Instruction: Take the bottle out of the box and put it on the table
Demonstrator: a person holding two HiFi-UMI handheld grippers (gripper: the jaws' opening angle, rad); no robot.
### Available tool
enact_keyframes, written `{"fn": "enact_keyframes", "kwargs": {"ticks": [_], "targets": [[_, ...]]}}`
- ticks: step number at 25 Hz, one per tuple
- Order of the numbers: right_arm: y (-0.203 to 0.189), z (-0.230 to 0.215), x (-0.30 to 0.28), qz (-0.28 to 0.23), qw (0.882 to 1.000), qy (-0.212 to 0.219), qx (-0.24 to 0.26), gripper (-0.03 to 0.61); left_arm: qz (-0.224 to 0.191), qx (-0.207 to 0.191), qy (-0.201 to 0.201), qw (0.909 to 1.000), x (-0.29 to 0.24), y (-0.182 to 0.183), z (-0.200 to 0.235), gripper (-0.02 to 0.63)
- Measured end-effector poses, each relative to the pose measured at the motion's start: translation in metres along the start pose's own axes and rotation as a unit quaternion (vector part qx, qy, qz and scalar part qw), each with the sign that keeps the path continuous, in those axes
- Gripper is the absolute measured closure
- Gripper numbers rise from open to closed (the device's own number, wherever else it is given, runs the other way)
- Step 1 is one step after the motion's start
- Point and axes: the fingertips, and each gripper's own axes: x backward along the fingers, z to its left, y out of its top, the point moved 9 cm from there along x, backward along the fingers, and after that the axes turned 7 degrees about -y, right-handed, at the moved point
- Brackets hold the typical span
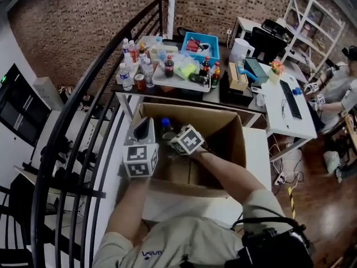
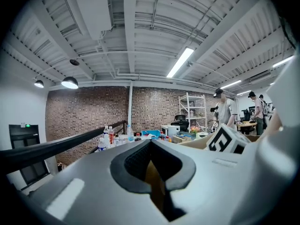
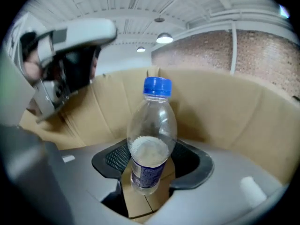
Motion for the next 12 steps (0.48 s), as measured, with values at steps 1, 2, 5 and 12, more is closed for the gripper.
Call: {"fn": "enact_keyframes", "kwargs": {"ticks": [1,2,5,12], "targets": [[0.005,-0.002,0.01,-0.013,1.0,-0.005,-0.008,0.313,0.0,-0.002,0.001,1.0,0.001,0.0,0.0,0.614],[0.01,-0.004,0.021,-0.028,0.999,-0.009,-0.017,0.313,-0.001,-0.004,0.001,1.0,0.002,0.0,-0.001,0.614],[0.027,-0.014,0.055,-0.079,0.995,-0.026,-0.049,0.313,-0.002,-0.009,-0.004,0.9999,0.002,0.002,-0.001,0.614],[0.047,-0.025,0.135,-0.165,0.981,-0.068,-0.08,0.313,-0.019,-0.039,-0.015,0.999,0.006,0.014,-0.01,0.614]]}}
